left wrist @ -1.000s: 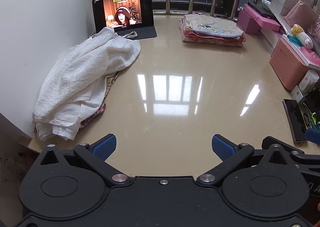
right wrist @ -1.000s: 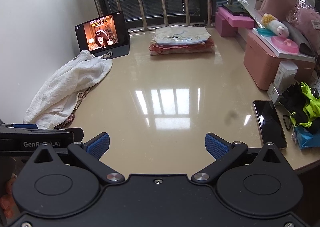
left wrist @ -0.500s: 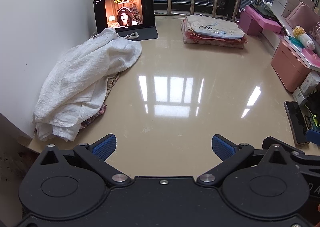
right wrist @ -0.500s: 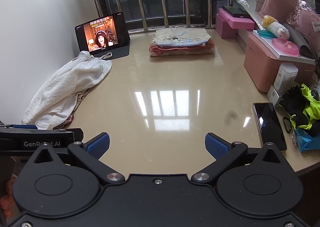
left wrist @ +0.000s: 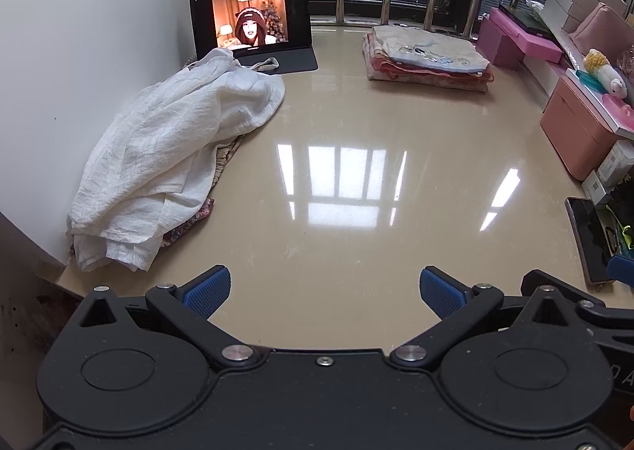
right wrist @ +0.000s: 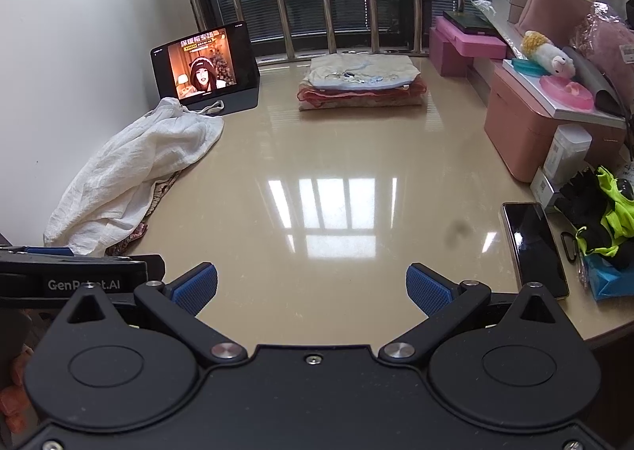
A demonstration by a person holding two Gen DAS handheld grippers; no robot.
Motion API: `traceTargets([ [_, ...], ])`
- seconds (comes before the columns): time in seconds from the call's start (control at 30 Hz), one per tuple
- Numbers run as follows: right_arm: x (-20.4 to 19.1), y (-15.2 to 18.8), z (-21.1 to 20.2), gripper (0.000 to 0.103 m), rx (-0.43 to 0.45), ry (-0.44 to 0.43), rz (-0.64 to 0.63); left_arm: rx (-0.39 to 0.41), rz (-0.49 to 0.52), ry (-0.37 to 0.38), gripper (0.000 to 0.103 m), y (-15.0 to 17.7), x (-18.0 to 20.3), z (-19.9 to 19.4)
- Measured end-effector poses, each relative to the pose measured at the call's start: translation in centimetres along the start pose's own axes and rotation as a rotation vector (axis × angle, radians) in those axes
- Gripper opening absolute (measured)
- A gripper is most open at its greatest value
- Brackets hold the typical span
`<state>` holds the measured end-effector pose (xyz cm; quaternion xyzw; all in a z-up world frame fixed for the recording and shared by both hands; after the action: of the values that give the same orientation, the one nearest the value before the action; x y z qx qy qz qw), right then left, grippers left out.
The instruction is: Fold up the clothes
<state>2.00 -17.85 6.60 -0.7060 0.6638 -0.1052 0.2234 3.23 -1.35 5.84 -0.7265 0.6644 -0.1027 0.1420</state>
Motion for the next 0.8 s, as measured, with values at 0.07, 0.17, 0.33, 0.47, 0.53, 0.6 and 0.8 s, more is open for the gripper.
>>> traceTargets([
  [0.07, 0.0, -0.04, 0.04, 0.103, 0.0, 0.0, 0.002, -0.002, -0.002, 0.0, 0.103, -0.02, -0.02, -0.02],
  [0.17, -0.01, -0.07, 0.09, 0.103, 0.001, 0.0, 0.003, -0.001, -0.002, -0.001, 0.103, -0.07, -0.03, -0.04],
  [0.33, 0.02, -0.11, 0.23, 0.103, 0.001, 0.0, 0.001, -0.004, 0.003, -0.001, 0.103, -0.17, -0.07, 0.14],
  [0.47, 0.04, -0.06, 0.31, 0.103, 0.001, 0.001, -0.002, -0.006, 0.009, 0.001, 0.103, -0.19, -0.01, 0.25],
  [0.53, 0.05, -0.05, 0.32, 0.103, -0.001, 0.0, 0.0, -0.007, 0.011, 0.0, 0.103, -0.19, 0.02, 0.32],
  [0.6, 0.07, -0.05, 0.37, 0.103, -0.003, 0.001, 0.002, -0.01, 0.013, 0.001, 0.103, -0.24, 0.05, 0.38],
  [0.8, 0.25, -0.18, 0.46, 0.103, 0.001, 0.001, 0.008, -0.007, 0.013, 0.003, 0.103, -0.45, 0.16, 0.5],
])
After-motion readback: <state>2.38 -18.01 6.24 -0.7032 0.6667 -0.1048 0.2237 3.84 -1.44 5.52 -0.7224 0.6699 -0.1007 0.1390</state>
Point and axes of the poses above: each gripper's, at about its wrist camera, not at the fingertips, and z roughly the way its jaws point, x to its right, y to its underside, the point moved 5 cm from there along z, roughly the way its jaws point, and after that the axes turned 14 degrees about -x, right-handed, at the moved point
